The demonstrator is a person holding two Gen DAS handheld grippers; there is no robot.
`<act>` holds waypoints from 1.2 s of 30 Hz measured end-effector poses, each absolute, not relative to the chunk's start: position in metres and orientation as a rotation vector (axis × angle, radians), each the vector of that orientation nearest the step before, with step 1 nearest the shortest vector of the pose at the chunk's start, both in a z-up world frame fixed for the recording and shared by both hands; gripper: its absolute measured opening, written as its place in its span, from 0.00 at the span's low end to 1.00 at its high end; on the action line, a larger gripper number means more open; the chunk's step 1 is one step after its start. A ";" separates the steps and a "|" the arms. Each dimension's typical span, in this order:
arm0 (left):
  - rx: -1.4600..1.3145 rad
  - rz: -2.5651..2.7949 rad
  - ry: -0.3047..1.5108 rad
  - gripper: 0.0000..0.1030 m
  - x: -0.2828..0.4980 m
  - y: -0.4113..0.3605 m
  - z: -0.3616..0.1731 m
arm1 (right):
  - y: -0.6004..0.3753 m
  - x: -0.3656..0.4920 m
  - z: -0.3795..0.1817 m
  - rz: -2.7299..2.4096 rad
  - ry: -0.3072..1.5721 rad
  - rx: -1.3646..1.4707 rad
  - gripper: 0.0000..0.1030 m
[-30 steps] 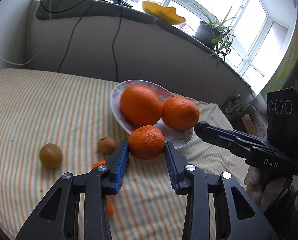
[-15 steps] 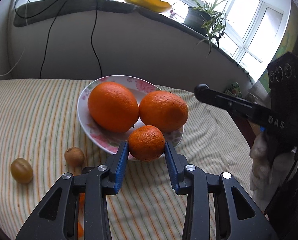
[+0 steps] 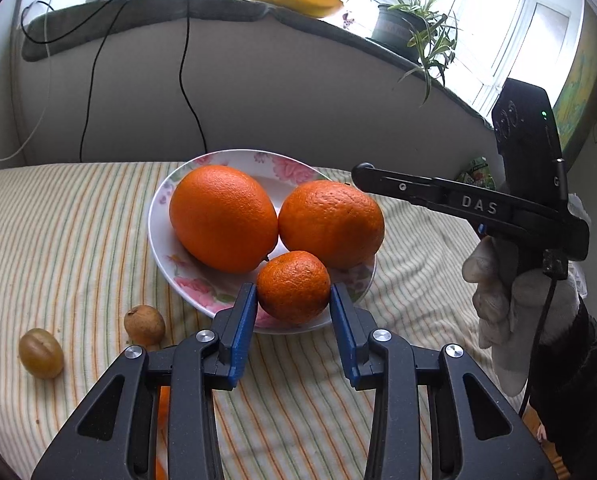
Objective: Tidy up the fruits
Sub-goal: 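Carry the tangerine over the floral plate and open the left gripper, then move the left gripper to a brown kiwi while the right gripper approaches a tangerine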
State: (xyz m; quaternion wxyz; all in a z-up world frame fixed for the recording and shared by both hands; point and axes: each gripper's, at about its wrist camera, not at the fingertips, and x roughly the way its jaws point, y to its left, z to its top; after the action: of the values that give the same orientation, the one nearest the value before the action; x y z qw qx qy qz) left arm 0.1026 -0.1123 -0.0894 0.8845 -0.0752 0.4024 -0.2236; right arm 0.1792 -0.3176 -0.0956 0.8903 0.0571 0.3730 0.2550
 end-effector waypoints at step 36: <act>-0.160 -0.435 0.786 0.48 0.083 -0.094 -0.078 | -0.326 0.155 -0.095 0.495 0.737 0.193 0.56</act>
State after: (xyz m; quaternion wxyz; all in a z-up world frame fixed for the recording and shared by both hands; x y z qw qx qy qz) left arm 0.0831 -0.0938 -0.0779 0.8977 -0.0771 0.3796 -0.2100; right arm 0.1547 -0.3260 -0.0948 0.8985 0.0931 0.3561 0.2390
